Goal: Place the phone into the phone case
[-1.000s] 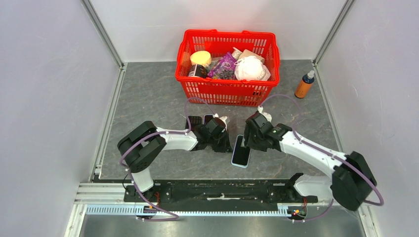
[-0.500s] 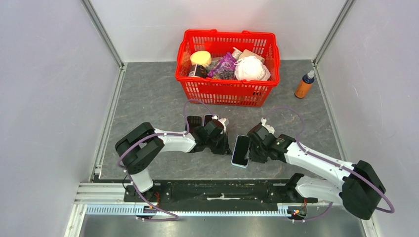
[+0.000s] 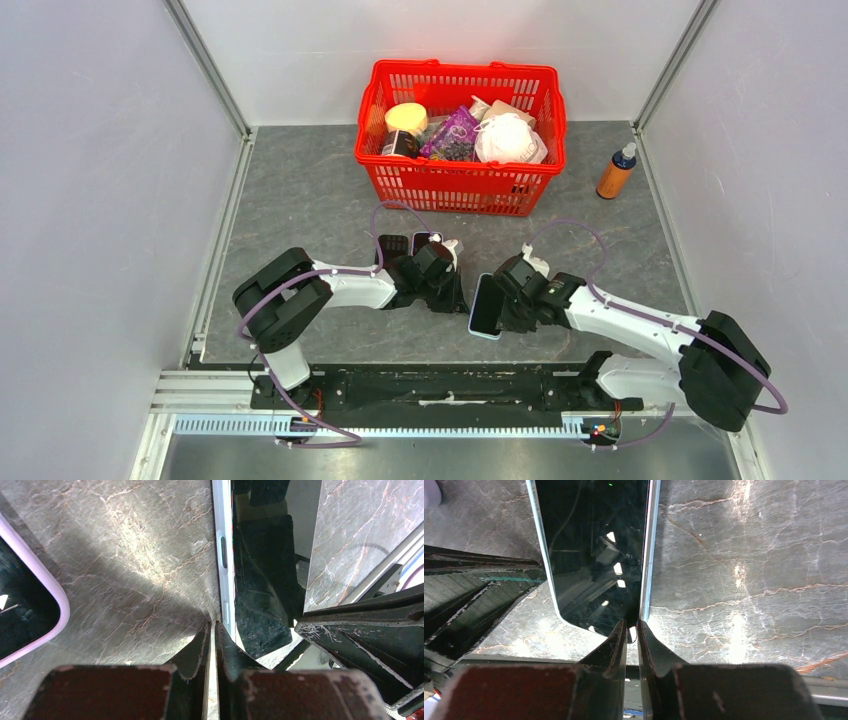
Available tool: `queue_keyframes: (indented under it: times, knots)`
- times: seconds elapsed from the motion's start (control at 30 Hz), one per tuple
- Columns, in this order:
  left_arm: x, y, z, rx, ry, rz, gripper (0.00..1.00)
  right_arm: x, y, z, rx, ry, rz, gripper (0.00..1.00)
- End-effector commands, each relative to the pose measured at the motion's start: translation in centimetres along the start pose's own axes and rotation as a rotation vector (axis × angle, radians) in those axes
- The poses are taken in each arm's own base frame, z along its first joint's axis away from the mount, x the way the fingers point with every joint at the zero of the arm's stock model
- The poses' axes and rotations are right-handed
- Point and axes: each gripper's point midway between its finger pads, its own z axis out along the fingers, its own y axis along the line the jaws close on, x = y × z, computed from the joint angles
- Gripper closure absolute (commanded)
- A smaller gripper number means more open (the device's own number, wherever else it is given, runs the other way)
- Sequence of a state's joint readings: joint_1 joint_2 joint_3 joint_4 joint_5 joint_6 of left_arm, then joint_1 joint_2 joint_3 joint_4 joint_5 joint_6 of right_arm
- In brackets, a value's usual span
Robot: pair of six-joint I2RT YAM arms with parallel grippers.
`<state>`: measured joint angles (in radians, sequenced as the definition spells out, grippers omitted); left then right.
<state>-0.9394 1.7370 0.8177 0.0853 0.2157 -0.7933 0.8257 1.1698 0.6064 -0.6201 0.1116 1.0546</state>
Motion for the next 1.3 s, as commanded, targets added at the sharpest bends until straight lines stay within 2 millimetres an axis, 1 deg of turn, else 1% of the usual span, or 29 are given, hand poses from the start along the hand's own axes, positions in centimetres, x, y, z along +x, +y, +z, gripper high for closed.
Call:
queue_keyframes:
  times: [0.0, 0.3, 0.6, 0.77, 1.03, 1.17, 1.27]
  knots:
    - [0.0, -0.7, -0.4, 0.021, -0.009, 0.006, 0.88, -0.3, -0.3, 0.5, 0.027, -0.021, -0.003, 0.81]
    - [0.1, -0.7, -0.1, 0.022, -0.004, 0.0, 0.88, 0.6, -1.1, 1.2, 0.073, -0.008, -0.03, 0.82]
    - [0.0, -0.9, 0.0, 0.026, -0.005, 0.001, 0.88, 2.4, -1.6, 3.3, 0.12, 0.025, -0.053, 0.93]
    - [-0.2, -1.1, 0.0, 0.028, -0.006, 0.004, 0.88, 4.3, -2.3, 4.5, 0.159, 0.05, -0.072, 0.99]
    - [-0.5, -1.4, 0.2, 0.034, -0.008, 0.008, 0.88, 7.9, -4.0, 6.3, 0.22, 0.101, -0.084, 1.0]
    - [-0.5, -1.5, 0.3, 0.037, -0.004, 0.009, 0.88, 9.0, -4.5, 6.7, 0.225, 0.118, -0.07, 1.0]
    - [-0.5, -1.5, 0.3, 0.036, -0.004, 0.011, 0.88, 9.0, -4.7, 6.5, 0.231, 0.113, -0.063, 1.0]
